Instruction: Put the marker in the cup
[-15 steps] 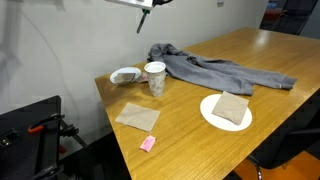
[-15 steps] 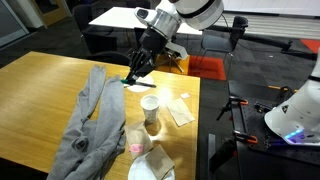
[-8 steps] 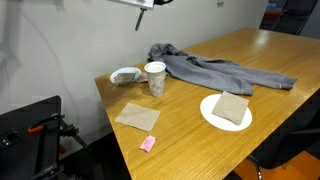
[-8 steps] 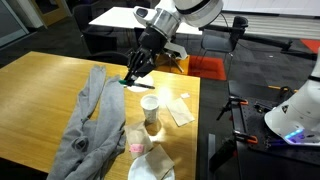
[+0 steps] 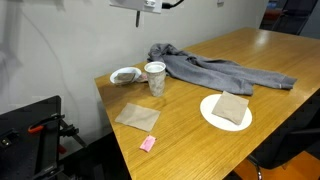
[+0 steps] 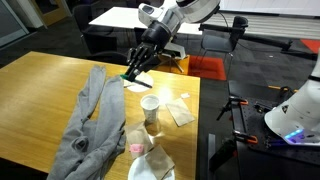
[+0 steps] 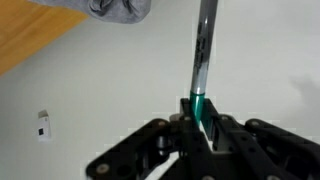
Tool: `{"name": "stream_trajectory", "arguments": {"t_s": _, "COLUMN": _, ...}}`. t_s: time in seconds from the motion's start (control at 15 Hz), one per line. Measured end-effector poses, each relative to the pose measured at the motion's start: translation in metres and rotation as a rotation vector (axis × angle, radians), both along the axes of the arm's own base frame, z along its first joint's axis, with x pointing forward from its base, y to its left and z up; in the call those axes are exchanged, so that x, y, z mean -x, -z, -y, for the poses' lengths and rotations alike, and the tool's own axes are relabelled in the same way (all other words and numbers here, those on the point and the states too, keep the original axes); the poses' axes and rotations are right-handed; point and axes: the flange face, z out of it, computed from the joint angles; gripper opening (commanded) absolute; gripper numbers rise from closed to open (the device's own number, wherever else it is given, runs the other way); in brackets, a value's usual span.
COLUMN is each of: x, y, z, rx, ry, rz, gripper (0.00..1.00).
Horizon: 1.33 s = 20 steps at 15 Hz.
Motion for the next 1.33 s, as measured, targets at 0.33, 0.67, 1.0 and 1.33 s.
{"name": "stream_trajectory", "arguments": {"t_s": 0.33, "x": 0.005, "y": 0.020, "z": 0.016, "rx": -0.052, "ry": -0.047, "rz": 0.134, "gripper": 0.04}}
{"name": "stream_trajectory", "arguments": {"t_s": 0.67, "x": 0.015, "y": 0.049, "z": 0.037, "rx": -0.133, "ry": -0.038, "rz": 0.233, "gripper": 0.04}}
{"name": "stream_trajectory", "arguments": {"t_s": 1.0, "x": 0.022, "y": 0.080, "z": 0.057, "rx": -0.172, "ry": -0.021, "rz": 0.246, "gripper": 0.04}}
{"name": "stream_trajectory", "arguments": {"t_s": 1.33, "x": 0.025, "y": 0.109, "z": 0.063, "rx": -0.185, "ry": -0.012, "rz": 0.210, "gripper": 0.04}}
